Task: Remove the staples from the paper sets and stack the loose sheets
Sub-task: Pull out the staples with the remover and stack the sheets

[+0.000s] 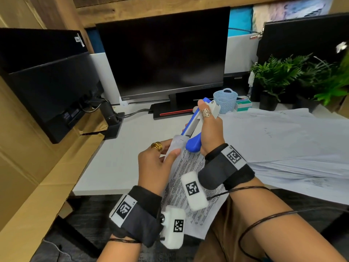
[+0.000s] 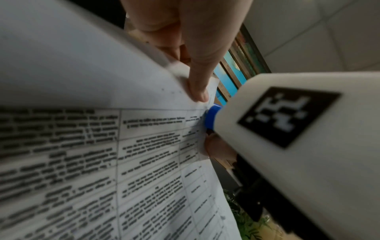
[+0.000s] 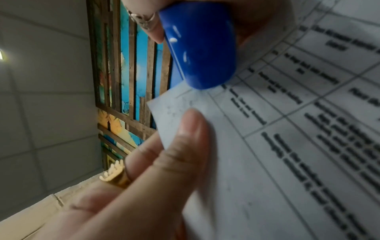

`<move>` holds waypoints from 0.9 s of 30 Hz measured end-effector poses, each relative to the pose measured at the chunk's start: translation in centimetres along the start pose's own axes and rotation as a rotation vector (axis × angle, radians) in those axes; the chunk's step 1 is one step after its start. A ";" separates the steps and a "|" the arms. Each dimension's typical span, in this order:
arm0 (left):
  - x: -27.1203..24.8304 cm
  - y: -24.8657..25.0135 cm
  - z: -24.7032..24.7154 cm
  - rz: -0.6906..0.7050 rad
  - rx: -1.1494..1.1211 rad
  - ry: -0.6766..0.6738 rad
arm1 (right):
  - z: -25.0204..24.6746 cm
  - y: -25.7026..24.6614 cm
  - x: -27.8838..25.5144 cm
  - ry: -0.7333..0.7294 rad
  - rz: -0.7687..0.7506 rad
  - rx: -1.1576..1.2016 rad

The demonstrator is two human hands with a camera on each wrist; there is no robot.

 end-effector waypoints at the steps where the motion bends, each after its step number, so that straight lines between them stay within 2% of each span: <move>1: 0.0 -0.1 0.0 0.012 0.004 0.003 | 0.1 0.0 -0.1 0.010 -0.001 0.002; 10: 0.0 -0.8 -0.2 0.087 0.054 -0.008 | 0.3 -0.1 -0.4 -0.033 0.049 0.012; 16: 1.0 -2.7 -0.7 0.025 0.156 0.042 | 1.3 0.2 1.8 -0.097 0.194 -0.078; 19: 1.6 -3.4 -2.0 -0.016 0.213 0.046 | 1.4 2.2 5.7 -0.081 0.310 -0.148; 20: 1.7 -3.6 -2.3 -0.024 0.242 0.037 | 1.1 4.0 8.4 -0.111 0.308 -0.220; 22: 1.9 -3.9 -2.7 -0.045 0.269 0.019 | 0.7 6.0 10.3 -0.242 0.329 -0.429; 24: 2.0 -4.0 -2.9 -0.064 0.267 0.000 | 0.6 5.8 8.7 -0.357 0.362 -0.739; 27: 1.7 -4.2 -3.2 -0.052 0.292 -0.025 | 0.5 5.9 7.9 -0.385 0.292 -1.044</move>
Point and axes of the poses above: each hand's wrist, its own x-axis towards the middle knuckle, its own z-axis out of the palm, y = z × x, the point moved 1 cm from there along x, towards the middle knuckle, and after that the axes turned 3 degrees about y, right-handed, at the moved point
